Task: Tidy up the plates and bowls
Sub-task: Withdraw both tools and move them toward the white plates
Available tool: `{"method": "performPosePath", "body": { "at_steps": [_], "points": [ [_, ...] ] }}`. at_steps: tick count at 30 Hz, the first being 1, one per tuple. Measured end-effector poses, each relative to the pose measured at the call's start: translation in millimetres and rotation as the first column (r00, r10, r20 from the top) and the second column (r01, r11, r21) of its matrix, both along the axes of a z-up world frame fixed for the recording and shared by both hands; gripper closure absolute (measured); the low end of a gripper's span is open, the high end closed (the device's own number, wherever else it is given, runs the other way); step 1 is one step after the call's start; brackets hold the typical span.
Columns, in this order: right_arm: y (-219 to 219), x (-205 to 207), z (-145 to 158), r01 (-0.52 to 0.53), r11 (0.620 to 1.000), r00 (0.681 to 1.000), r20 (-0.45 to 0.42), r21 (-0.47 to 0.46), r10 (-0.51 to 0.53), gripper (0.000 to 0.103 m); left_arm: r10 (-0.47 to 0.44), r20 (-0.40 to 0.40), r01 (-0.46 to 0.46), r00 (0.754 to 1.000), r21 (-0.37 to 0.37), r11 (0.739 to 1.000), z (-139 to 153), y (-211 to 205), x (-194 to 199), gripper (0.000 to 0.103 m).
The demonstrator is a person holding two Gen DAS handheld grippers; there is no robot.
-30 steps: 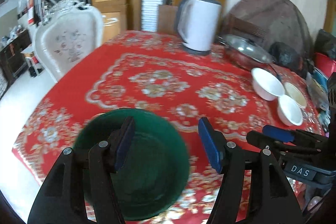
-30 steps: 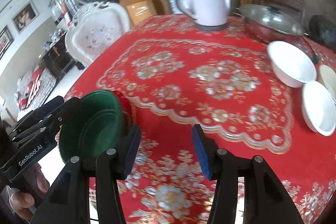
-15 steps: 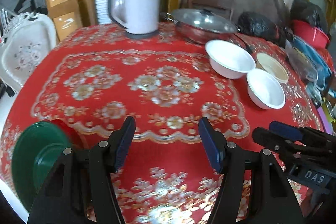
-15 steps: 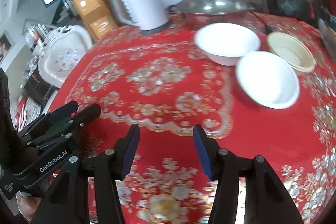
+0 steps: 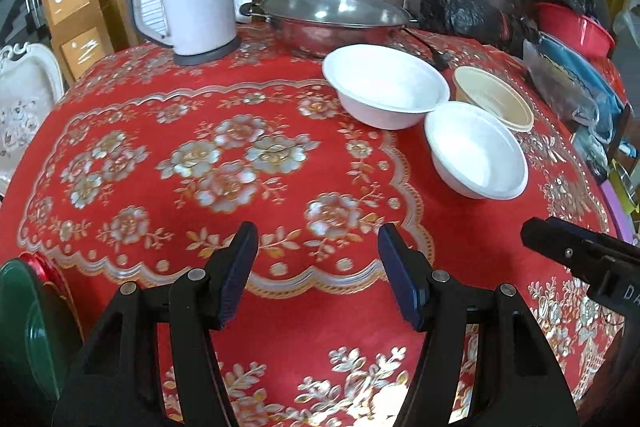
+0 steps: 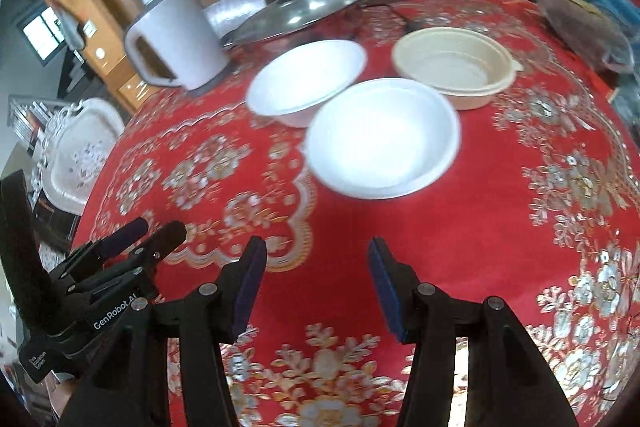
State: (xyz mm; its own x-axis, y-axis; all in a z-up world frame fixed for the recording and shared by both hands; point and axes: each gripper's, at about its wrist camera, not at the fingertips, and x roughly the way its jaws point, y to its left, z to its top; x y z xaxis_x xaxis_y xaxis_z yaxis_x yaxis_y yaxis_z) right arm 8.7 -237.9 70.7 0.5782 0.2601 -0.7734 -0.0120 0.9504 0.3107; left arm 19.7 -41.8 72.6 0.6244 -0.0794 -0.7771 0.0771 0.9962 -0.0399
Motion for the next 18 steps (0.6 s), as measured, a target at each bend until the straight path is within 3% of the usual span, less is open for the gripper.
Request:
{"method": "performPosePath", "body": {
  "at_steps": [18],
  "points": [
    [-41.3,8.6,-10.4,0.063,0.998,0.998,-0.027,0.022,-0.062,0.048,-0.018,-0.018,0.019,1.000,0.023,1.000,-11.0,-32.0,22.4,0.040]
  ]
}}
